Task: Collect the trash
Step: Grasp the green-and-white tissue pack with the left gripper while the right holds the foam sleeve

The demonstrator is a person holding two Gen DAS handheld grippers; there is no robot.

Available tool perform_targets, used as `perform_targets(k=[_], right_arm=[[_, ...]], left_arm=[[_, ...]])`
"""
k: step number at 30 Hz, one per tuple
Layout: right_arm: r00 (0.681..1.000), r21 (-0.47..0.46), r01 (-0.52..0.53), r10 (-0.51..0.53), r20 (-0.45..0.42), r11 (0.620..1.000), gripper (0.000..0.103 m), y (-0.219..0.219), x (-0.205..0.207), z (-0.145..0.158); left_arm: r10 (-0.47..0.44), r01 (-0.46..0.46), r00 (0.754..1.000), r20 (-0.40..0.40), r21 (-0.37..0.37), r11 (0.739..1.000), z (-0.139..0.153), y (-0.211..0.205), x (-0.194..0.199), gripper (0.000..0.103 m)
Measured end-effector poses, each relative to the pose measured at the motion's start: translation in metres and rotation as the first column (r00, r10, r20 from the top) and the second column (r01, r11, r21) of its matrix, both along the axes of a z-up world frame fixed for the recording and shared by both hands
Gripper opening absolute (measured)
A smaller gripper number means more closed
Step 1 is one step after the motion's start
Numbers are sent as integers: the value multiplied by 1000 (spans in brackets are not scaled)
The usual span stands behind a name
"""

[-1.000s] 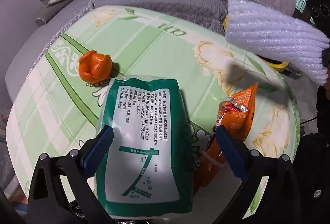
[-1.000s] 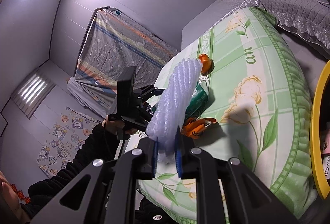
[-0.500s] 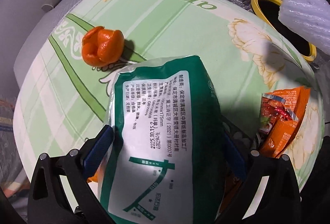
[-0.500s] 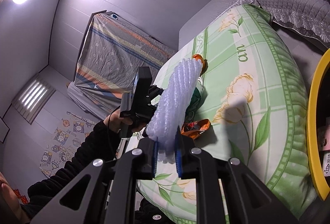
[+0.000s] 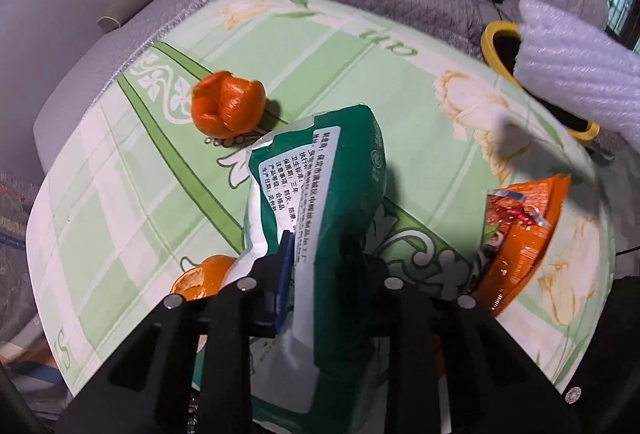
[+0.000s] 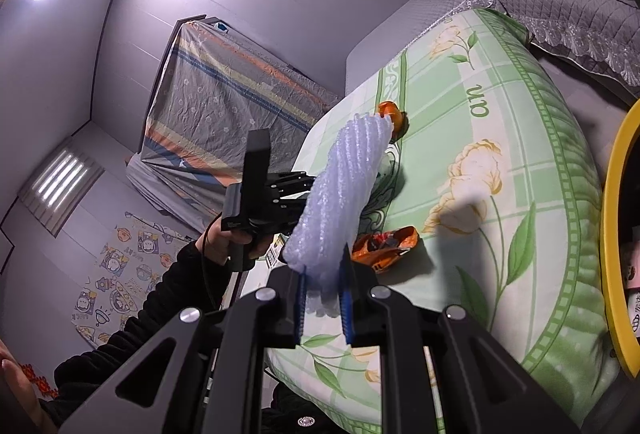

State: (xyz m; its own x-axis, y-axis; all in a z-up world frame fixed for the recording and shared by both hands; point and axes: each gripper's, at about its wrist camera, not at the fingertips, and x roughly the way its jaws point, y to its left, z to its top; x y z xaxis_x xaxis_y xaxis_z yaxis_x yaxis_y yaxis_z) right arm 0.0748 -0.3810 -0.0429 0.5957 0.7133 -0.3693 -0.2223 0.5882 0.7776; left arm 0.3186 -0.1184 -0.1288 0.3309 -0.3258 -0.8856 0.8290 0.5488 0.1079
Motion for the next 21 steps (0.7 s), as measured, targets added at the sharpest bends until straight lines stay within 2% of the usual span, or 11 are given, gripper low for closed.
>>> perform_targets(k=[3, 7, 12, 13, 18, 21], right_arm=[[1000, -11, -7, 7, 7, 1000, 13, 7, -1, 4], [1000, -26, -15, 16, 17, 1000, 13, 16, -2, 11], [999, -26, -4, 5, 35, 1000, 13, 19, -4, 18], [999, -25, 6, -5, 37, 1000, 13, 18, -4, 19], [998, -10, 55, -54, 43, 998, 13, 5, -10, 20], [994, -9, 99, -99, 51, 995, 13, -8, -17, 21]], left_arm=[[-16, 18, 999, 35, -50, 999, 11, 10, -13, 22], [-4, 13, 998, 57, -162, 987, 33, 27, -30, 22], [73, -37, 991, 116, -291, 956, 65, 42, -60, 22], [92, -45, 986, 140, -310, 950, 72, 42, -70, 22], [149, -69, 975, 165, -408, 910, 96, 31, -97, 22], [156, -60, 970, 189, -436, 898, 106, 15, -110, 22]])
